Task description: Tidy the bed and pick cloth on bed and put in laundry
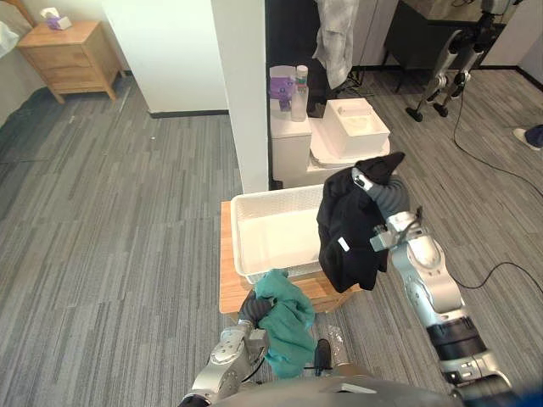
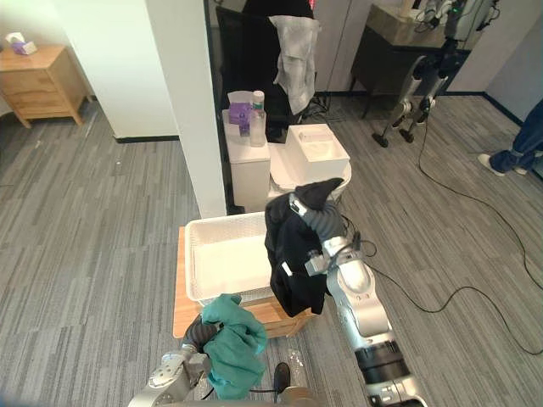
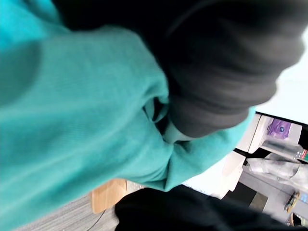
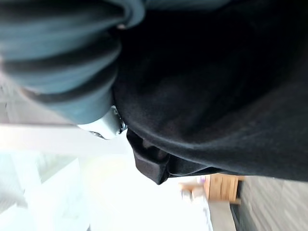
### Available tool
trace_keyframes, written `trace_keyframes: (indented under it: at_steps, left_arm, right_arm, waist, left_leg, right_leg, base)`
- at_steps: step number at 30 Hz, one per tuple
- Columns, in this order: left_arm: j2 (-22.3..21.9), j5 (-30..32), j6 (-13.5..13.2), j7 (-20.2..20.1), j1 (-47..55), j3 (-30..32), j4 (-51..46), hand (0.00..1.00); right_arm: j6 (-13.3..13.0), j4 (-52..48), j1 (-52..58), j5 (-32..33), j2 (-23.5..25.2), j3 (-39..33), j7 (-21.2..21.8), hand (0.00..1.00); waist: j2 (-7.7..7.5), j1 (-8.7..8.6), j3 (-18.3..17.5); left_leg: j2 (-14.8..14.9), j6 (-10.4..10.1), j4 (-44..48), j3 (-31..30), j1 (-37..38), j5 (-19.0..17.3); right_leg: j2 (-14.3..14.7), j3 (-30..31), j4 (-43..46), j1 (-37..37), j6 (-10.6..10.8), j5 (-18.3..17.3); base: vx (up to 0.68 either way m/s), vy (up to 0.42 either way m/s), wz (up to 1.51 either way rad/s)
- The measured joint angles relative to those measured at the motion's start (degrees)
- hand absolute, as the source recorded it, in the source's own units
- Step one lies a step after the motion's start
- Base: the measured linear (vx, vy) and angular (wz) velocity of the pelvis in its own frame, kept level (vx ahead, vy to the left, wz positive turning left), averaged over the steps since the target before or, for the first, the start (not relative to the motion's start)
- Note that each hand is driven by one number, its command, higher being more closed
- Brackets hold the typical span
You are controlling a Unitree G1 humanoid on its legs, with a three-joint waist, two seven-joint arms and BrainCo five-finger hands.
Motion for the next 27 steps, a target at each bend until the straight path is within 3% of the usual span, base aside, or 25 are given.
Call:
trace_keyframes:
  at_steps: [13, 15, 17, 19, 22, 23, 27]
  left_arm:
    - [-1.03, 2.32, 2.89, 1.16, 4.39, 7.34, -0.20, 1.00]
    - [-0.79, 2.36, 3.72, 1.18, 4.53, 8.07, -0.47, 1.00]
    - [-0.58, 2.42, 4.03, 1.18, 4.01, 9.27, -1.94, 1.00]
    - [-0.17, 2.34, 3.95, 1.16, 1.40, 10.04, -4.26, 1.00]
    - [-0.71, 1.87, 3.18, 1.08, -3.65, 10.50, -6.29, 1.00]
    - [-0.79, 1.52, 2.43, 1.12, -4.59, 11.16, -7.27, 1.00]
    - [-0.93, 1.05, 0.88, 1.21, -5.24, 11.93, -8.19, 1.00]
  right_arm:
    - [4.74, 13.02, -14.33, -4.75, -0.62, 5.46, -4.47, 1.00]
    - [5.95, 16.63, -17.02, -6.29, -0.38, 6.17, -5.65, 1.00]
    - [6.34, 22.31, -21.40, -6.87, -0.28, 6.11, -6.63, 1.00]
    - [6.40, 30.58, -29.63, -6.87, -1.24, 5.27, -8.12, 1.00]
    - [5.00, 41.17, -39.70, -7.06, -5.19, 3.28, -9.30, 1.00]
    - [4.28, 44.55, -42.16, -7.00, -6.76, 3.14, -9.71, 0.00]
    - [2.42, 52.65, -44.74, -6.04, -10.50, 1.38, -9.73, 0.00]
  waist:
    - [0.09, 3.65, 0.07]
    - [0.39, 4.83, 0.33]
    - [1.04, 5.21, 2.44]
    - [1.99, 5.35, 7.73]
    - [5.17, 6.27, 15.61]
    - [6.10, 6.32, 18.02]
    - [7.58, 6.37, 22.98]
  left_leg:
    - [0.22, 0.48, -0.10, -5.55, -3.96, 2.46]
    - [0.08, 0.46, -0.02, -6.24, -4.58, 2.90]
    - [-0.23, 0.54, 0.41, -6.97, -6.07, 3.33]
    - [-1.00, 0.79, 1.34, -8.13, -9.09, 4.36]
    - [-2.03, 0.72, 1.89, -9.18, -13.81, 6.17]
    - [-2.15, 0.65, 1.86, -9.51, -15.28, 6.92]
    - [-1.97, 0.75, 1.90, -9.97, -16.88, 7.96]
  right_leg:
    - [-0.63, -6.17, -0.15, -0.78, -0.38, 0.17]
    - [-0.82, -6.84, -0.16, -1.06, -0.52, 0.27]
    - [-1.24, -7.58, -0.16, -1.89, -0.91, 0.69]
    - [-2.21, -8.85, -0.12, -3.75, -0.95, 1.94]
    - [-3.40, -9.49, -0.09, -7.83, -0.80, 3.90]
    - [-3.59, -10.05, -0.08, -9.13, -0.58, 4.32]
    - [-3.47, -10.52, -0.07, -10.57, -0.53, 4.71]
  base:
    - [-0.04, -0.017, 0.24]
    - [-0.01, 0.010, 0.19]
    - [-0.07, 0.011, 0.27]
    - [-0.19, 0.022, 0.33]
    - [-0.16, 0.024, 0.26]
    - [-0.10, 0.007, 0.21]
    - [-0.01, -0.010, 0.08]
